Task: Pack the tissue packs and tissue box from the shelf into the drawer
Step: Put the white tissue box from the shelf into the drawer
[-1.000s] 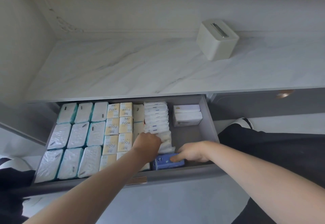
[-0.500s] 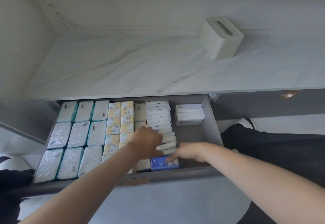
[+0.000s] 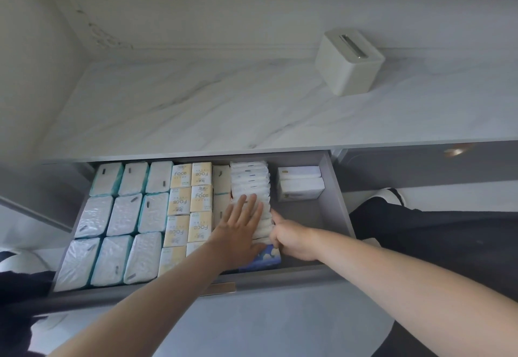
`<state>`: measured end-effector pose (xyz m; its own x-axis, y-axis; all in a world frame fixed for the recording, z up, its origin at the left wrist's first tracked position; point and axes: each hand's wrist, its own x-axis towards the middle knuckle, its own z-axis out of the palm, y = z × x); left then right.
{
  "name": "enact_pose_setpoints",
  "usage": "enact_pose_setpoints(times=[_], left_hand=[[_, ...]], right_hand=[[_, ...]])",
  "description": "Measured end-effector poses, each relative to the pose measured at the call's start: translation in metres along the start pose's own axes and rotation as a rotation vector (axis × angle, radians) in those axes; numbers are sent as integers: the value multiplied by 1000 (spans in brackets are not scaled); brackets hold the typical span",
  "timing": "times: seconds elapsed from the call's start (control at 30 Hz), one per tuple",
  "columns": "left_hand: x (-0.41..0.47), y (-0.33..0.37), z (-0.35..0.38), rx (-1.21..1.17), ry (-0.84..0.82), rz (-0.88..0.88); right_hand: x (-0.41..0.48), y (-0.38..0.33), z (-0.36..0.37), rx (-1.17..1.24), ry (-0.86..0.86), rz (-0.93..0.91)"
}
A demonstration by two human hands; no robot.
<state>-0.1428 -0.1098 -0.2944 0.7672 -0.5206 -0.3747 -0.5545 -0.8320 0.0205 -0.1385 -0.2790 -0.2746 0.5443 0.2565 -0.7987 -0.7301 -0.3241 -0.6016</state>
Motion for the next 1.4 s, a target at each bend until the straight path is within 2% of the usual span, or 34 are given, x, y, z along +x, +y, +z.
enact_pose_setpoints(times=[0.1,0.2,0.37,0.43,0.6,0.7,0.93,1.03,1.13,1.2,1.3,1.37,1.4], left_hand=[[0,-6,-4,-30,-36,-8],[1,-11,-21,-134,-71,-10],[11,-20,-77,-204,109,-51],[23,-18,-104,-275,184,-76],[80,1,-174,-311,350,-54],[123,16,-208,-308,380,-71],[218,31,-255,-216,393,-84],[250,31,-267,-220,411,-97],[271,26,-274,-268,428,-99],[280,22,-275,-312,441,-96],[288,14,-275,-409,463,-102],[289,10,-274,-464,463,-115],[288,8,-273,-486,463,-121]], right_hand=[[-5,-6,2,-122,-37,7],[-6,-19,-11,-383,143,-3],[-32,-61,-53,-789,318,-205],[-45,-83,-78,-868,408,-282],[-65,-131,-151,-883,619,-448],[-66,-152,-193,-895,738,-521],[-25,-190,-256,-954,1005,-560],[-9,-205,-280,-1156,1063,-506],[2,-212,-300,-1261,1045,-396],[9,-212,-303,-1321,1057,-393],[9,-214,-296,-1308,1105,-522],[8,-217,-291,-1304,1096,-731],[6,-217,-289,-1217,1053,-862]])
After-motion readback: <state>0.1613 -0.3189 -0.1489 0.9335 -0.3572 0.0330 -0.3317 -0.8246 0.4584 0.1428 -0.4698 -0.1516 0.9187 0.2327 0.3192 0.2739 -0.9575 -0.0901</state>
